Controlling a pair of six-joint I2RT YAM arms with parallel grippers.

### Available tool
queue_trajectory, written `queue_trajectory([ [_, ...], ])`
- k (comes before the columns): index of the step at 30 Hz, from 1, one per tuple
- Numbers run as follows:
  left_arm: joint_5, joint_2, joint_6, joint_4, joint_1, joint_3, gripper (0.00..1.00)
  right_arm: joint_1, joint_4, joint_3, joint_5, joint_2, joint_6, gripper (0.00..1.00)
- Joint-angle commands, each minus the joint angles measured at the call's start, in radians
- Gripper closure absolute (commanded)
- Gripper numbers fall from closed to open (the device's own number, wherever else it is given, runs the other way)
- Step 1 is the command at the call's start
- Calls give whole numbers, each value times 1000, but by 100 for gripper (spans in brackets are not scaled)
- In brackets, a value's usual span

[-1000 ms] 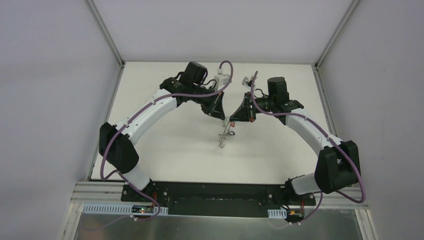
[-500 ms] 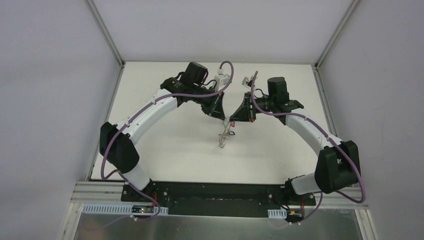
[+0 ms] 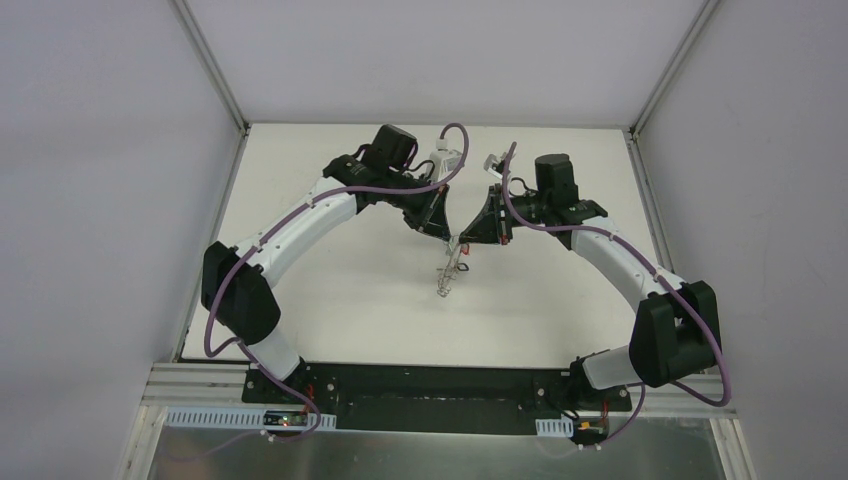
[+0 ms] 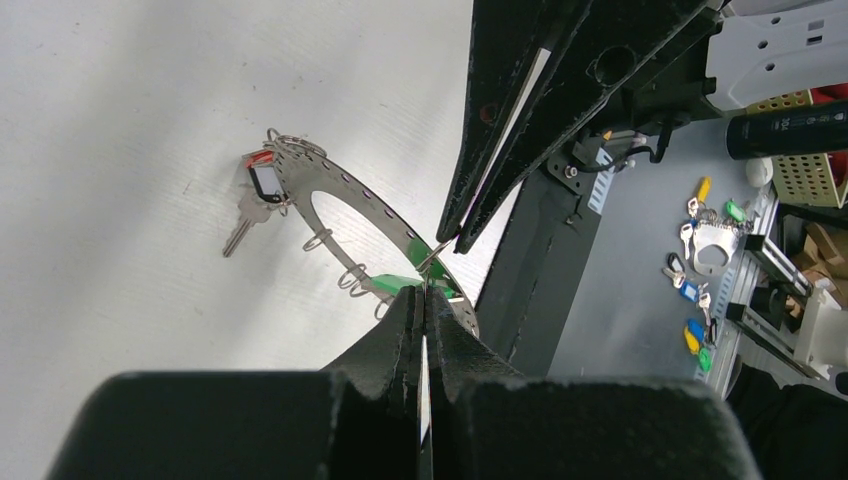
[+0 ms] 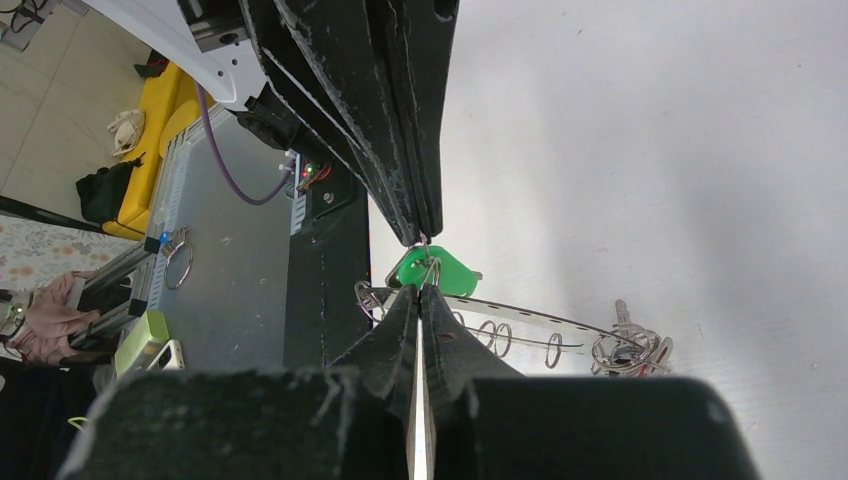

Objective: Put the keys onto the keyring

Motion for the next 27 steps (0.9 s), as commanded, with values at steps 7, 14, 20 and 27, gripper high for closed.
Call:
queue_trajectory([
  [7,-24,-9,8,17,-7,9,100,-4,23,14,-49,-24,-13,100],
  [14,-4,-13,12,18,-7,10,100,-4,19,13,-43,-28,-20,100],
  [20,61,-17,25,15,-7,14,100,-3,19,13,-41,-25,-22,100],
  [27,68,-30,38,12,-7,7,100,-3,18,14,-40,-22,-23,100],
])
